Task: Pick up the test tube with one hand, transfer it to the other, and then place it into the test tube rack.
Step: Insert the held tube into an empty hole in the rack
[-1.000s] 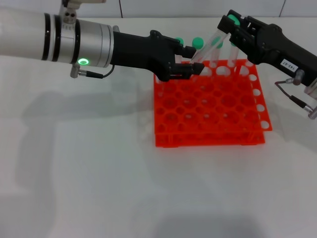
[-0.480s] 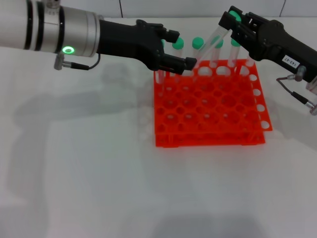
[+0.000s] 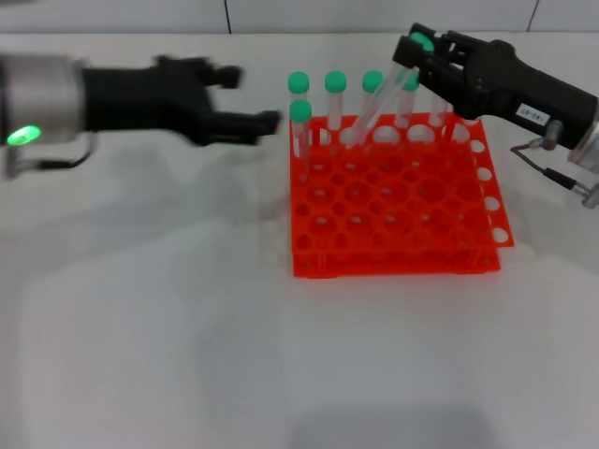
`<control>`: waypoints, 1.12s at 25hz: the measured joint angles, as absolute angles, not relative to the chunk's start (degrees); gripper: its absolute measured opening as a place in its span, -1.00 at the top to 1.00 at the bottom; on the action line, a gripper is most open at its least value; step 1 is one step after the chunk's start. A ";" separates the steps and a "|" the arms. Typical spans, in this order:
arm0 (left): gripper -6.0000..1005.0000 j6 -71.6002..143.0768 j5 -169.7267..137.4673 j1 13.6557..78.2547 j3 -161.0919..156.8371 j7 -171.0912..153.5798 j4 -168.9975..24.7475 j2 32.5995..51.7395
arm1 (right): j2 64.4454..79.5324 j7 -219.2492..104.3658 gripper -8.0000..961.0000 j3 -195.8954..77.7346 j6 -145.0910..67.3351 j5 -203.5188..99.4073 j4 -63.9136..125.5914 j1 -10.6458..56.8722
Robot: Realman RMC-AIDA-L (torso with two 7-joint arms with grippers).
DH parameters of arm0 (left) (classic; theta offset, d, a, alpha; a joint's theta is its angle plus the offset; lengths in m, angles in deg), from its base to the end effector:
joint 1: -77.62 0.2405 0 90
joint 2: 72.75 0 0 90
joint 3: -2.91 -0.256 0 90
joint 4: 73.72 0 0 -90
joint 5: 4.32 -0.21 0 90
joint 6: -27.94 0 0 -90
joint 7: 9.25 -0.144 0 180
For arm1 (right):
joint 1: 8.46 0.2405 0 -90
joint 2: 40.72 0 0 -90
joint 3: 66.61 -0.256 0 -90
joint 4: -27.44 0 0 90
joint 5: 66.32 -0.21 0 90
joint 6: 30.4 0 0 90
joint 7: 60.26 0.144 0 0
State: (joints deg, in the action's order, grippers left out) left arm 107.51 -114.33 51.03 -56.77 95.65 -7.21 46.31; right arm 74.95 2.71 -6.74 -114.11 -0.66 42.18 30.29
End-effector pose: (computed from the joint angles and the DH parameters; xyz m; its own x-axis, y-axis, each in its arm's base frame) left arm -0.1955 0.3633 0.0355 0.8563 0.3128 0.4110 0.4445 -0.8515 -0.2781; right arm 0.2012 0.3724 -0.0083 0.5172 -0.1428 -0.8439 -0.4844 -0.8617 -0.1511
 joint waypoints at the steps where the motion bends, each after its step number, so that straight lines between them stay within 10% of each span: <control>1: -0.74 107.58 -113.67 53.47 -56.72 95.64 -5.03 46.31 | 74.94 3.30 0.45 -5.84 -113.38 -0.66 43.30 30.39; 11: -0.73 107.06 -103.48 69.20 -53.88 81.98 -6.19 46.59 | 74.76 8.85 0.45 2.20 -107.23 -0.66 52.51 31.03; 28: -0.73 107.75 -100.80 71.41 -52.15 61.80 -20.32 46.52 | 75.23 10.91 0.45 8.55 -96.31 -0.67 55.44 33.75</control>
State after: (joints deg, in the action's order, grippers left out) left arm 107.75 -100.80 71.41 -52.15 61.80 -20.32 46.52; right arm 75.23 10.91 8.55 -96.31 -0.67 55.44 33.75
